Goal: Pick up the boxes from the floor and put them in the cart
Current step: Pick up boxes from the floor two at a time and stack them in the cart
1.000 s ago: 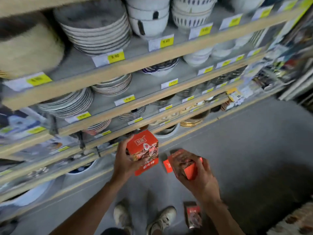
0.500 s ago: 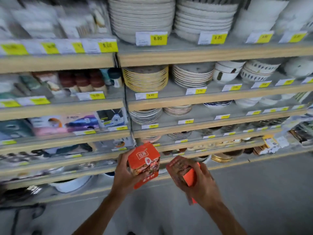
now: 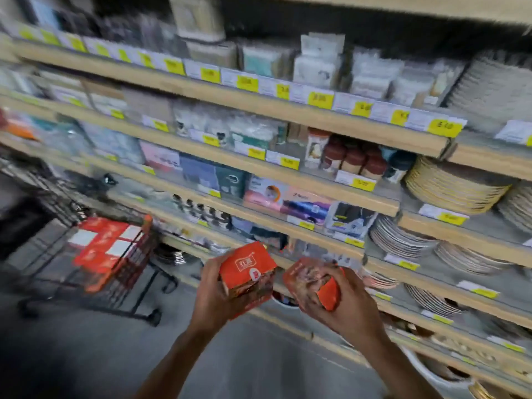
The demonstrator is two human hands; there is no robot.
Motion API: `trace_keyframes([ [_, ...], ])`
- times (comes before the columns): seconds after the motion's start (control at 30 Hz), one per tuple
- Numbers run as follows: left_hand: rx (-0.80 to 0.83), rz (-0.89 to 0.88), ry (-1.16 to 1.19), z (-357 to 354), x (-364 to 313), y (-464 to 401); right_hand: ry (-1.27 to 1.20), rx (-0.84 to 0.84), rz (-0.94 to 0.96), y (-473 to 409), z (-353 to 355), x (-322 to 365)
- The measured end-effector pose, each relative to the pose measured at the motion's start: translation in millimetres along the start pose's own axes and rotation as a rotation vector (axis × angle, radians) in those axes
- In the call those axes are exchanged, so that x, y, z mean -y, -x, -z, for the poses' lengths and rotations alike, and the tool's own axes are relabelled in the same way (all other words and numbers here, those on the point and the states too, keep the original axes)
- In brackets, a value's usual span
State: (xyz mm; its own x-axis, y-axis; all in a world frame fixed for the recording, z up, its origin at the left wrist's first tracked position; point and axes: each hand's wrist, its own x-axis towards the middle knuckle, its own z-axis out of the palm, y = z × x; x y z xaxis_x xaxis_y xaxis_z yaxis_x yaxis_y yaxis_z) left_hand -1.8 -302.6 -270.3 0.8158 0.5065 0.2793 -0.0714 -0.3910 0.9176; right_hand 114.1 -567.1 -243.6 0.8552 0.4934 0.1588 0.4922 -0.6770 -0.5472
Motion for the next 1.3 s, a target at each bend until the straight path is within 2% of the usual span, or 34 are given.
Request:
trace_keyframes([
  [0.13, -0.149, 0.08, -0.027, 60.1, 18.9, 11.3, -0.033, 0.115, 0.123, -35.6, -31.8, 48.1],
  [0.37, -0.35, 0.141, -0.209, 139.6, 59.7, 18.5, -0.051, 0.276, 0.317, -102.7, -102.1, 114.7],
  [0.87, -0.79, 0.275, -0.311, 279.1, 105.2, -39.0, -0.247, 0.483, 0.685, -273.7, -268.0, 290.1],
  [1.03, -0.937, 0.331, -0.346, 317.4, 118.3, -37.8, -0.266, 0.564, 0.789, -298.8, -318.4, 348.9],
  [1.3, -1.019, 0.382, -0.322, 409.7, 165.8, -49.7, -0.203, 0.64, 0.835, -321.1, -402.3, 442.5],
])
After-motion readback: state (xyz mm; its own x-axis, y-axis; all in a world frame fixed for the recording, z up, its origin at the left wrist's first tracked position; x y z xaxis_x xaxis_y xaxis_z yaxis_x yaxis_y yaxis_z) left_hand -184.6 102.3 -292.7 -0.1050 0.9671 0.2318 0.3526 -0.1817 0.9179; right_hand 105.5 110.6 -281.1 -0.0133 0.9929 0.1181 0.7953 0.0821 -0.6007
